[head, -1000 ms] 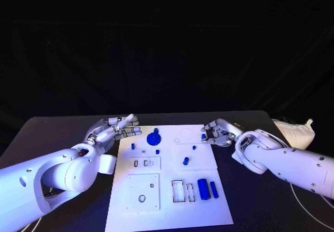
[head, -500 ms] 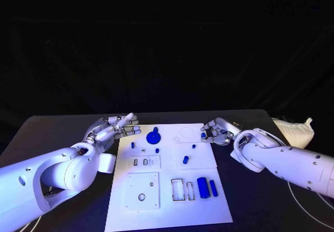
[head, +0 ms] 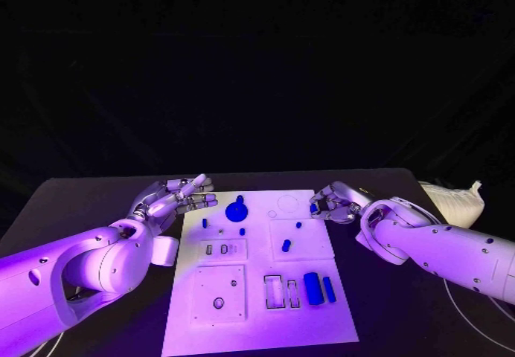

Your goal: Assemble the parts on the task board

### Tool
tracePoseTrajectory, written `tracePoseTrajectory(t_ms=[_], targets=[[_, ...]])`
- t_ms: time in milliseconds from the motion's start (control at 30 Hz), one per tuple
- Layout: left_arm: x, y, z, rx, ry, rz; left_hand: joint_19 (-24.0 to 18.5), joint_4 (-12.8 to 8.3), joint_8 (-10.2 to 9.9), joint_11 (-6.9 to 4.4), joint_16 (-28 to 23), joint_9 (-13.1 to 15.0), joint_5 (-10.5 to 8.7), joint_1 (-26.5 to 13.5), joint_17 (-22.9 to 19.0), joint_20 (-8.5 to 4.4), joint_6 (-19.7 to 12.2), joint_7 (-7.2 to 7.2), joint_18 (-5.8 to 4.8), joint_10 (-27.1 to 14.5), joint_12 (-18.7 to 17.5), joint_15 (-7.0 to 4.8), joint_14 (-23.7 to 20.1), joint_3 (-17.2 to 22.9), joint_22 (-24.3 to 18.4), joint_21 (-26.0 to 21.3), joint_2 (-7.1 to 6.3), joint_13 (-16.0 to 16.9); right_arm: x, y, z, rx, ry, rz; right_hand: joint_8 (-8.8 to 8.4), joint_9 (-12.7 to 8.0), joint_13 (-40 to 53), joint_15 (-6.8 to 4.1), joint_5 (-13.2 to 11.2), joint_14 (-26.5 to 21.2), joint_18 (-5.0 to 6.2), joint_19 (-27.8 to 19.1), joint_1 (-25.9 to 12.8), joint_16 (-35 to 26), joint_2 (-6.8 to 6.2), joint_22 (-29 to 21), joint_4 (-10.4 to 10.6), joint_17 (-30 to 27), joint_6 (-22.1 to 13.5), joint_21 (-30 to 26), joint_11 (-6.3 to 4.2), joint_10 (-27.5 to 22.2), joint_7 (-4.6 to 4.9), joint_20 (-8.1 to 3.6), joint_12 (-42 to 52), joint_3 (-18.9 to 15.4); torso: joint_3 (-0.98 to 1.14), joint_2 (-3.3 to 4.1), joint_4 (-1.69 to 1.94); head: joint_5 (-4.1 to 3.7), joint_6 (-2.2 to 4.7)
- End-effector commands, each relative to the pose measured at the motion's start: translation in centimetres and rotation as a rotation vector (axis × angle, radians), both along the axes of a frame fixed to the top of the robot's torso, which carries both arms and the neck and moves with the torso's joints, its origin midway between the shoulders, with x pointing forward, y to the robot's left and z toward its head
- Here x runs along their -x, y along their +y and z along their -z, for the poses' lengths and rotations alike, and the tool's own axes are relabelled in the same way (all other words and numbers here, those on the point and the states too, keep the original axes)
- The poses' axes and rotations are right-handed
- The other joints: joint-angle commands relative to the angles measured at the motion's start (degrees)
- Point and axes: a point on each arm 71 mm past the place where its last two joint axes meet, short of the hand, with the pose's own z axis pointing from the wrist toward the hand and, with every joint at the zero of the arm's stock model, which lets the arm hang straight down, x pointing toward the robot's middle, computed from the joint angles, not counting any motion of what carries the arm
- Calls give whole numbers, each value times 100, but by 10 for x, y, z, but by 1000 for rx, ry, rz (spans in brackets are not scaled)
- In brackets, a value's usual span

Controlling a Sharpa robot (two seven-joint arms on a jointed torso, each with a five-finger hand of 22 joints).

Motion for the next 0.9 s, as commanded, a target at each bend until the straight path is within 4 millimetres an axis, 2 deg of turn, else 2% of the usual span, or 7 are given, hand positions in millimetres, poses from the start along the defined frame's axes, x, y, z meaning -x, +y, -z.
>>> tracePoseTrajectory(t_ms=[33, 167, 400, 900], targets=[[1, -2, -1, 10, -4, 21, -29, -27, -22, -8, -33, -4, -30, 1, -9, 4, -28, 113, 52, -35, -18, 9, -36, -2, -9, -24, -11, -3, 0, 2, 2, 3, 20, -14, 14, 0, 6, -35, -47, 513, -83, 22, -39, 29, 35, 4, -15, 1155, 43, 32, -47, 70, 4, 0, 41, 28, -1, 1, 4, -1, -8], [1, -2, -1, 10, -3, 22, -29, -27, -22, -8, -33, -4, -30, 1, -9, 4, -28, 113, 52, -35, -18, 9, -36, -2, -9, -24, -11, -3, 0, 2, 2, 0, 22, -12, 20, 3, 23, -39, -75, 516, -83, 23, -31, 35, 54, 7, -42, 1165, 80, 33, -54, 79, -3, -3, 62, 60, -3, 1, 5, -22, -20], [1, -3, -1, 11, -5, 22, -34, -27, -24, -5, -38, -5, -30, -3, -10, 6, -32, 116, 52, -39, -19, 11, -39, -3, -13, -29, -10, -3, -1, 2, 3, -2, 26, -12, 40, 11, 69, -54, -215, 519, -83, 24, -56, 43, 123, 11, -87, 1183, 216, 35, -71, 101, -29, -14, 117, 134, -1, 1, 4, -14, -39], [1, -2, -1, 10, -4, 19, -34, -27, -24, -5, -38, -5, -30, -3, -10, 6, -32, 116, 52, -39, -19, 11, -39, -3, -13, -29, -10, -3, -3, 0, 3, -3, 19, 2, 180, 72, 119, -148, -251, 524, -81, 22, -109, 54, 257, 12, -191, 1207, 701, 31, -192, 108, -185, -87, 159, 249, 2, 0, 1, -9, -79]])
